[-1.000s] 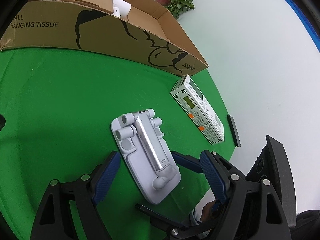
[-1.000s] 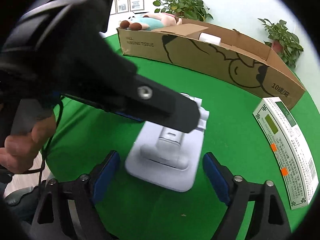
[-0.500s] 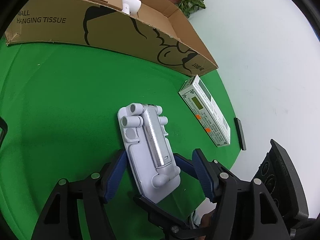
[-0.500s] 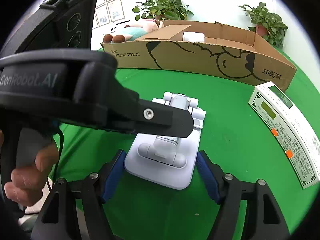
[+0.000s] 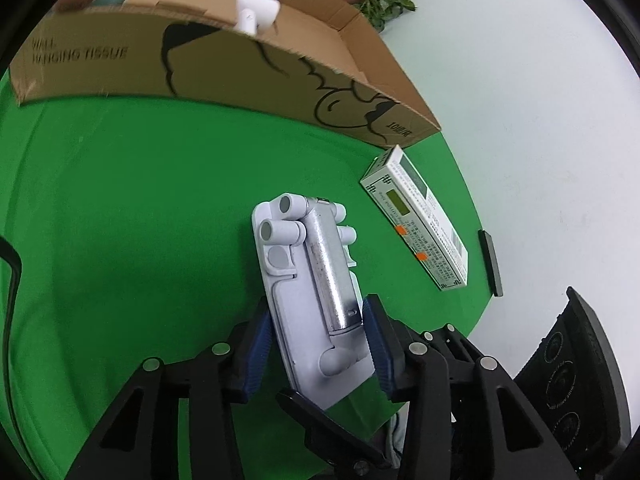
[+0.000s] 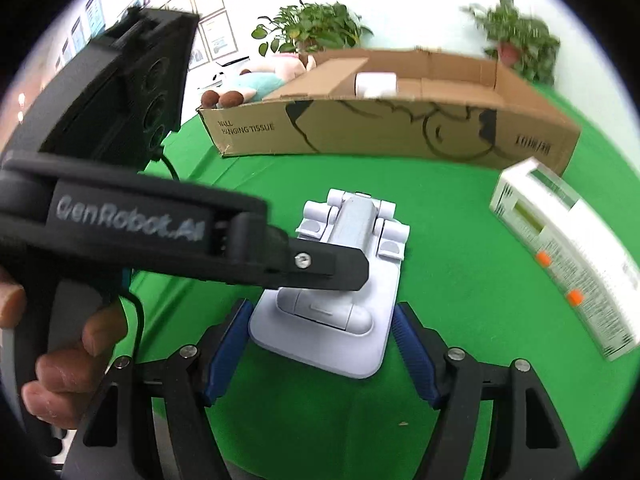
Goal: Organize objects
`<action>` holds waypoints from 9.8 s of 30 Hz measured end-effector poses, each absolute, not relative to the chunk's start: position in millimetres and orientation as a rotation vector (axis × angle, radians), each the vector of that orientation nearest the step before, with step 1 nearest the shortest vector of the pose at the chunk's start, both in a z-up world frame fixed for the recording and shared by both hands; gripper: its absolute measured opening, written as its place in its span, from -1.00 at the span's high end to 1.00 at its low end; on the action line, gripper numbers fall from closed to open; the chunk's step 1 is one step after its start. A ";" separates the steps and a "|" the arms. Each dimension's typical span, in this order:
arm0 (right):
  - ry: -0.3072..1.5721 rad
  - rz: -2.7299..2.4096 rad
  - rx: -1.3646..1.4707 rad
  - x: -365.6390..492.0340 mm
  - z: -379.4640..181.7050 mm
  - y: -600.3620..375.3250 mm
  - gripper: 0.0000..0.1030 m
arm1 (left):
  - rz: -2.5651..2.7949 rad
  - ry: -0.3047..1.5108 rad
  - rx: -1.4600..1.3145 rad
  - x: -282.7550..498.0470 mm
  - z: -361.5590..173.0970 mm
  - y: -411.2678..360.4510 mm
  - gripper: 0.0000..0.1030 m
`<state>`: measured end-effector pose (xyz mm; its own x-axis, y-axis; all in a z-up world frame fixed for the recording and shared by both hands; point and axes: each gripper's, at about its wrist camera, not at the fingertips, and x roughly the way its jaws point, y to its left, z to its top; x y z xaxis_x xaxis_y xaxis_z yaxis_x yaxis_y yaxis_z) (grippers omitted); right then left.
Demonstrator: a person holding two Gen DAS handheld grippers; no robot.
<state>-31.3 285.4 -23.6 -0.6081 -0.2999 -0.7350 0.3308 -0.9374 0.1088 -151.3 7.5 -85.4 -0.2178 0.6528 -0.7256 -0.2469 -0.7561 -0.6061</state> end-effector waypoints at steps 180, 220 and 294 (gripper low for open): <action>0.017 -2.875 0.763 -119.4 65.2 317.3 -0.57 | 2.783 0.012 -0.718 -157.2 82.1 40.9 -0.83; 0.118 -2.501 1.312 -109.1 -39.5 394.5 -0.47 | 2.724 -0.100 -1.004 -146.2 -8.4 -8.4 -0.98; -0.234 -2.469 1.167 -28.3 -5.8 295.1 -0.23 | 1.852 -0.612 -1.375 -222.5 -108.6 53.0 0.03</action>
